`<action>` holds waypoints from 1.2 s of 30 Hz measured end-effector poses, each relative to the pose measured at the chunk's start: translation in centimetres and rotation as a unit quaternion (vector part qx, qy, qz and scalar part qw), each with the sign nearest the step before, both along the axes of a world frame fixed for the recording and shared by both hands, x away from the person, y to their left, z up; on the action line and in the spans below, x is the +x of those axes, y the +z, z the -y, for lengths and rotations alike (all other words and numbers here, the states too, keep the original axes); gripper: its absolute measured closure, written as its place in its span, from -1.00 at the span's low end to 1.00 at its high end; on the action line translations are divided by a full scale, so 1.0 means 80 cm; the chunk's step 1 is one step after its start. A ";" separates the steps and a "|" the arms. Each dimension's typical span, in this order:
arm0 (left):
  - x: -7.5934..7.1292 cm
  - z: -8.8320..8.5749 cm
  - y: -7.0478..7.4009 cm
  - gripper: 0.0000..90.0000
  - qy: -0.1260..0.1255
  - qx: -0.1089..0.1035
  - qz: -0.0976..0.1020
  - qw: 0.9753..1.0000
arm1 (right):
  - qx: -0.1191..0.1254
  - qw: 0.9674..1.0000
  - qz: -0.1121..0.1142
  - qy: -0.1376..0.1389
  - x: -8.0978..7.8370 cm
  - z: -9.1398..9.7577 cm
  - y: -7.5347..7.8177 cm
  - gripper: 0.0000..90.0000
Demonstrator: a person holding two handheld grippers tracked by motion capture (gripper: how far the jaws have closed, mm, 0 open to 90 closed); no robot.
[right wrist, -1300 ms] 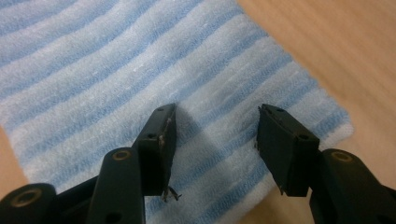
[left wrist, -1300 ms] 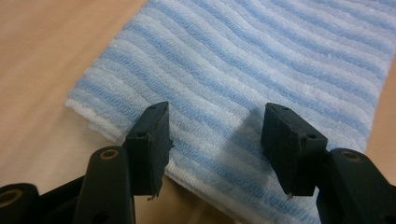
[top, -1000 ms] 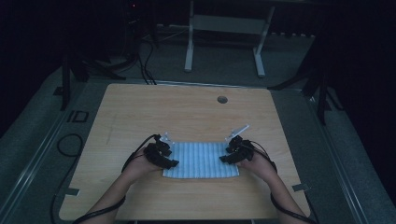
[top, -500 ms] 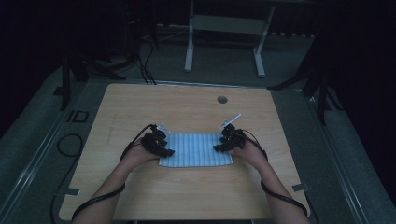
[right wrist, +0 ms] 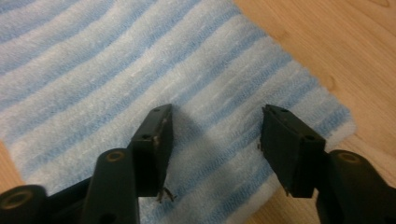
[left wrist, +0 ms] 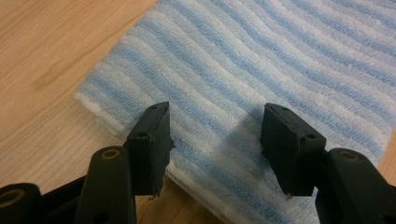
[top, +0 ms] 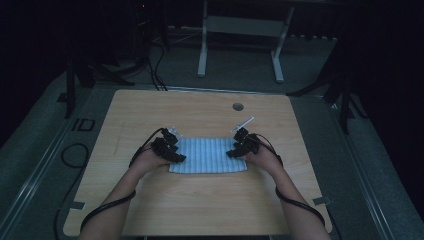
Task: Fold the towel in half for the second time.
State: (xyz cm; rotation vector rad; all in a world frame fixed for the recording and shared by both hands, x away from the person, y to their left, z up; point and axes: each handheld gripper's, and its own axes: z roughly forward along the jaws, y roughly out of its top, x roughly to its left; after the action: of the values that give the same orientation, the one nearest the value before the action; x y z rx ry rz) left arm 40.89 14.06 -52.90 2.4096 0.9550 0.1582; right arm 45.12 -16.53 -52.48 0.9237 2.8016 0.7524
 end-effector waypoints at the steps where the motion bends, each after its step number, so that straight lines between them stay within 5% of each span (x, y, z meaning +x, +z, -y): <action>1: -0.001 -0.001 0.002 -0.06 -0.001 -0.007 0.000 1.000 | 0.004 1.000 0.000 0.003 -0.001 0.000 0.001 -0.11; 8: -0.016 -0.003 0.017 -0.47 0.019 -0.036 0.024 0.999 | 0.035 0.999 0.018 0.013 -0.017 0.007 0.018 -0.33; 11: -0.023 -0.003 0.013 -0.70 0.033 -0.040 0.031 0.998 | 0.053 0.998 0.022 0.018 -0.022 0.011 0.019 -0.63; 13: -0.023 -0.003 0.013 -0.71 0.033 -0.040 0.031 0.998 | 0.056 0.998 0.025 0.021 -0.024 0.012 0.018 -0.67; 15: -0.032 -0.007 0.002 -0.94 0.042 -0.046 0.030 0.998 | 0.057 0.998 0.039 0.010 -0.031 0.015 0.013 -0.71; 21: -0.047 -0.022 -0.010 -0.95 0.049 -0.047 0.026 0.997 | 0.067 0.996 0.054 0.002 -0.043 0.023 0.006 -0.71; 28: -0.059 -0.041 -0.009 -0.95 0.081 -0.066 0.039 0.994 | 0.091 0.995 0.049 -0.013 -0.053 0.038 0.002 -0.71; 36: -0.073 -0.065 -0.012 -0.96 0.106 -0.060 0.047 0.991 | 0.105 0.992 0.057 -0.041 -0.062 0.065 -0.007 -0.73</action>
State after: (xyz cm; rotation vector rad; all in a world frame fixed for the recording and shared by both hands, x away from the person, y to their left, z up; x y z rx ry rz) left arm 35.02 19.26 -53.85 2.1679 1.1424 0.2811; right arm 40.16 -21.69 -53.06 0.9864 2.6060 1.0683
